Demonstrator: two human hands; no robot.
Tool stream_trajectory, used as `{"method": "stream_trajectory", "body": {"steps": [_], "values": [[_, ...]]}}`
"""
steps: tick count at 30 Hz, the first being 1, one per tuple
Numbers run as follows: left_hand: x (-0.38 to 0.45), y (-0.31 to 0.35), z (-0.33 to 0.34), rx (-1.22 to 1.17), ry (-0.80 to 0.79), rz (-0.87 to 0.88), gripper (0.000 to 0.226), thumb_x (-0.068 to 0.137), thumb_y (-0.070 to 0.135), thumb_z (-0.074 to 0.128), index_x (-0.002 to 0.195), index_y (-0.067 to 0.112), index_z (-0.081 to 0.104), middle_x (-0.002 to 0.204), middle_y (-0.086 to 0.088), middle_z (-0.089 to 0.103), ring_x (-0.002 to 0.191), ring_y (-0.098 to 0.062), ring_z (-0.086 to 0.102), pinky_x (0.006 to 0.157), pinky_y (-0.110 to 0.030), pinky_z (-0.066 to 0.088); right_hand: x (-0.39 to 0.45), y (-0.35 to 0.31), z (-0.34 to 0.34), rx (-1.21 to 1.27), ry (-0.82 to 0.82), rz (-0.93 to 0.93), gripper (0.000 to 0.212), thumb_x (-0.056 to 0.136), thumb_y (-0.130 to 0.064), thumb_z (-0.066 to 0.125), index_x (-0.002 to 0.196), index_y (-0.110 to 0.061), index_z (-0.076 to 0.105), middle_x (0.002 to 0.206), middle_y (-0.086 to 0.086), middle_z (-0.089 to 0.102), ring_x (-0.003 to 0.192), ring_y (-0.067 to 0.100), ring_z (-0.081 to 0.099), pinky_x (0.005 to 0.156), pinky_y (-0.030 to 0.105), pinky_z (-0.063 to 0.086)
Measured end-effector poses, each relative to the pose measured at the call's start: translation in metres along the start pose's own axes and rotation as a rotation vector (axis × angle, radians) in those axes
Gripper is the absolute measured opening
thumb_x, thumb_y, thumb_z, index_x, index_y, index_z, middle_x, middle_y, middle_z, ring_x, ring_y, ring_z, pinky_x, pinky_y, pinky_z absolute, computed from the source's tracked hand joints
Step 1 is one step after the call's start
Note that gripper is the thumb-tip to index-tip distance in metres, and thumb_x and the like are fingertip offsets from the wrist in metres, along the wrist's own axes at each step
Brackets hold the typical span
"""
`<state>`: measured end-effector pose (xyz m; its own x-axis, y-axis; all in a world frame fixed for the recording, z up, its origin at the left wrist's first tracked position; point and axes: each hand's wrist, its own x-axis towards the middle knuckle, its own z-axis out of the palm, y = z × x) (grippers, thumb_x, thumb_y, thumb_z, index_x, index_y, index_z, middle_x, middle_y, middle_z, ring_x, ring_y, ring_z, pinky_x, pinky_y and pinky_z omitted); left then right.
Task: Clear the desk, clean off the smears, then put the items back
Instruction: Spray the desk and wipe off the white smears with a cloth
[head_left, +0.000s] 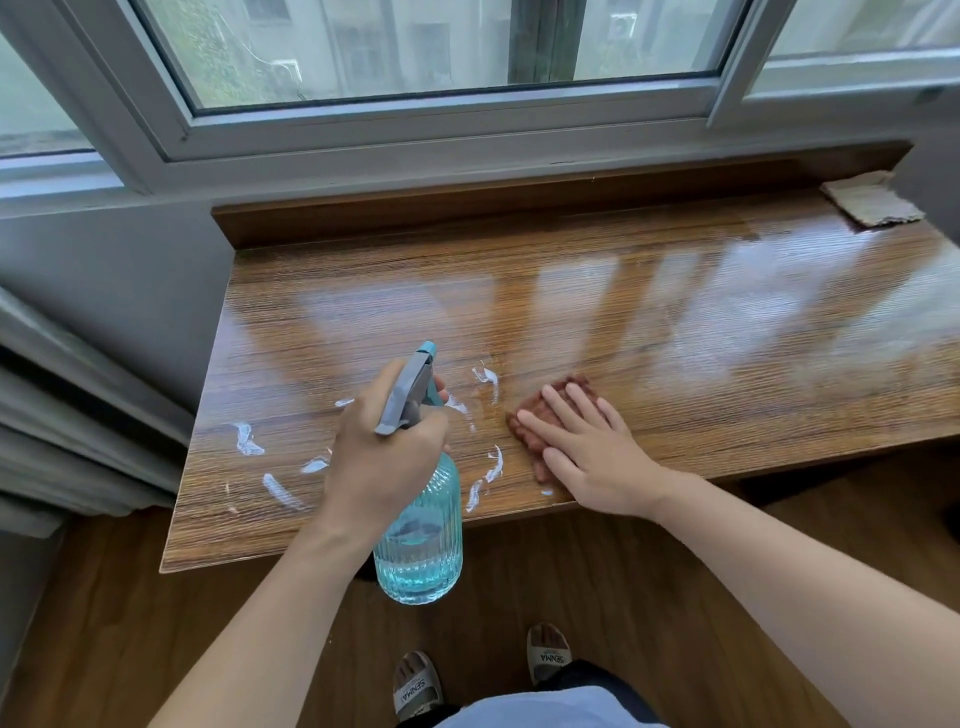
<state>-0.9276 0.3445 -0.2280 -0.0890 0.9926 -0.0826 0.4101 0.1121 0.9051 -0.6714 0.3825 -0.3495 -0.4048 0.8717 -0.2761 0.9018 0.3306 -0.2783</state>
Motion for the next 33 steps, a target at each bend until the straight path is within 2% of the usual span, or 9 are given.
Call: {"method": "stream_trajectory", "body": {"steps": [2,4,9,13,16,20,24,29,33], "values": [[0.0,-0.002,-0.001,-0.006,-0.004,0.005,0.021,0.08,0.018,0.058,0.099,0.026,0.066,0.098,-0.028,0.065,0.083,-0.048,0.065,0.069,-0.069,0.057,-0.021,0.001,0.007,0.002,-0.017,-0.015,0.052,0.107,-0.055,0.015,0.158,-0.055,0.008,0.168,-0.017,-0.015,0.153,0.01,-0.027,0.125,0.044,-0.013],[0.001,-0.004,-0.001,-0.001,0.002,0.004,0.021,0.081,0.018,0.059,0.099,0.027,0.066,0.097,-0.029,0.064,0.082,-0.049,0.064,0.069,-0.069,0.057,-0.024,0.003,0.009,-0.043,-0.008,-0.014,0.053,0.106,-0.056,0.018,0.158,-0.053,0.009,0.168,-0.017,-0.016,0.153,0.01,-0.026,0.126,0.045,-0.011],[0.002,-0.002,-0.005,0.012,0.02,-0.014,0.018,0.083,0.014,0.062,0.095,0.026,0.066,0.092,-0.028,0.064,0.082,-0.048,0.066,0.071,-0.064,0.057,0.034,0.004,-0.009,-0.085,0.041,0.06,0.061,0.105,-0.06,0.024,0.159,-0.05,-0.002,0.17,-0.008,-0.013,0.156,0.019,-0.016,0.125,0.046,-0.007],[0.006,0.002,-0.006,0.027,0.047,-0.027,0.023,0.087,0.006,0.063,0.093,0.028,0.067,0.085,-0.013,0.069,0.078,-0.033,0.071,0.073,-0.059,0.06,0.101,0.0,-0.028,-0.012,-0.004,0.231,0.07,0.101,-0.066,0.027,0.161,-0.045,-0.003,0.171,-0.001,-0.014,0.156,0.027,-0.016,0.124,0.054,-0.006],[0.008,0.004,-0.006,0.023,0.038,-0.033,0.023,0.084,0.008,0.062,0.095,0.028,0.066,0.09,-0.005,0.072,0.079,-0.024,0.074,0.075,-0.059,0.062,0.111,-0.007,-0.028,-0.01,-0.021,0.245,0.066,0.103,-0.062,0.023,0.161,-0.044,-0.003,0.171,0.001,-0.017,0.156,0.031,-0.018,0.123,0.055,-0.008],[0.007,0.004,-0.005,0.016,0.036,-0.022,0.023,0.076,0.018,0.06,0.096,0.027,0.066,0.093,-0.01,0.07,0.081,-0.033,0.072,0.074,-0.06,0.061,0.06,-0.008,-0.013,-0.087,0.004,0.067,0.061,0.104,-0.06,0.02,0.159,-0.049,-0.005,0.17,-0.003,-0.016,0.156,0.025,-0.019,0.125,0.051,-0.008],[0.006,-0.001,-0.006,0.016,0.037,-0.016,0.021,0.086,0.007,0.064,0.097,0.025,0.067,0.088,-0.021,0.067,0.081,-0.042,0.069,0.071,-0.062,0.059,0.003,0.004,0.001,-0.144,-0.021,-0.084,0.059,0.104,-0.06,0.018,0.156,-0.055,-0.01,0.168,-0.011,-0.021,0.154,0.018,-0.026,0.126,0.048,-0.01],[0.001,-0.001,-0.011,-0.006,0.019,-0.032,0.027,0.081,0.014,0.059,0.102,0.027,0.067,0.096,-0.027,0.063,0.083,-0.047,0.064,0.072,-0.065,0.058,0.031,-0.001,-0.005,-0.16,-0.006,-0.032,0.061,0.104,-0.055,0.018,0.157,-0.051,-0.011,0.168,-0.01,-0.02,0.154,0.017,-0.025,0.125,0.047,-0.011],[0.002,0.001,-0.013,0.0,0.046,-0.057,0.025,0.079,0.015,0.059,0.099,0.026,0.068,0.091,-0.024,0.064,0.083,-0.046,0.065,0.075,-0.063,0.058,0.1,-0.012,-0.022,-0.069,-0.002,0.088,0.062,0.102,-0.051,0.017,0.159,-0.048,-0.006,0.171,-0.006,-0.014,0.156,0.02,-0.018,0.124,0.048,-0.01]]}}
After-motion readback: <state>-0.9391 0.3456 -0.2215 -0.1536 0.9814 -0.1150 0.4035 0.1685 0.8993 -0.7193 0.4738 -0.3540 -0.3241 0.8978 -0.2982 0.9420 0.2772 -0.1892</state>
